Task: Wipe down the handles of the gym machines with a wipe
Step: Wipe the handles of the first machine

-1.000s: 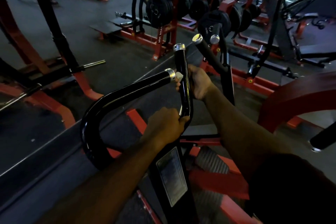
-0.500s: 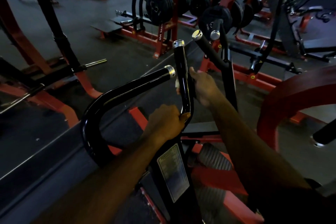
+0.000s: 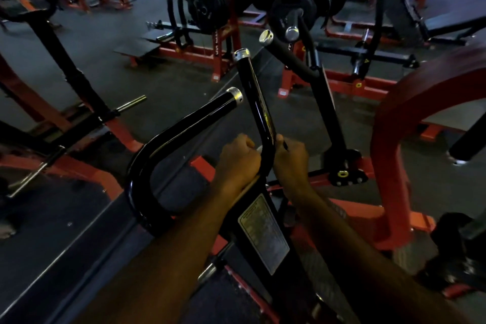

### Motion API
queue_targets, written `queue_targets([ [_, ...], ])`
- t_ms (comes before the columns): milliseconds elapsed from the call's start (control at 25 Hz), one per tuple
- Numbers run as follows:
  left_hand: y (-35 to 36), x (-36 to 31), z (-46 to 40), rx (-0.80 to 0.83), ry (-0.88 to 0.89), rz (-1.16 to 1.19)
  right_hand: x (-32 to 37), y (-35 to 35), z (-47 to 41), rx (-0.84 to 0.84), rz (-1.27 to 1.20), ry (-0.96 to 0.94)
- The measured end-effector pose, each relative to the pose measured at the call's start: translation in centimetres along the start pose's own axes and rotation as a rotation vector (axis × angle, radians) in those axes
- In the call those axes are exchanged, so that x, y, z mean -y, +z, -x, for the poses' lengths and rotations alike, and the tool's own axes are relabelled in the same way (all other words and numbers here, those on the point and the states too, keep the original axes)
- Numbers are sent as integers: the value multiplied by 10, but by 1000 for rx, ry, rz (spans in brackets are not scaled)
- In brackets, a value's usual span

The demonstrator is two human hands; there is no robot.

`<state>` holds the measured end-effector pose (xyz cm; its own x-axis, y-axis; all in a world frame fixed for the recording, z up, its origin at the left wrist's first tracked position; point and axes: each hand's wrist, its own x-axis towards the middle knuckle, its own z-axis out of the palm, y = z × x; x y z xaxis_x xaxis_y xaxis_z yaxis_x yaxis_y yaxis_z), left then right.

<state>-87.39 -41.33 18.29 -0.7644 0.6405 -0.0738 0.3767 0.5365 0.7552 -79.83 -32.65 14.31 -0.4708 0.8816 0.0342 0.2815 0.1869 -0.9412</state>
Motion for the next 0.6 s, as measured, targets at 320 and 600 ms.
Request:
queue_targets([
  [320,-2,1,3,50,58,61,58,2,-33,-43,221,-130],
  [600,-10,-1,9,129,61,80,22,-1,44,-73,277,-109],
])
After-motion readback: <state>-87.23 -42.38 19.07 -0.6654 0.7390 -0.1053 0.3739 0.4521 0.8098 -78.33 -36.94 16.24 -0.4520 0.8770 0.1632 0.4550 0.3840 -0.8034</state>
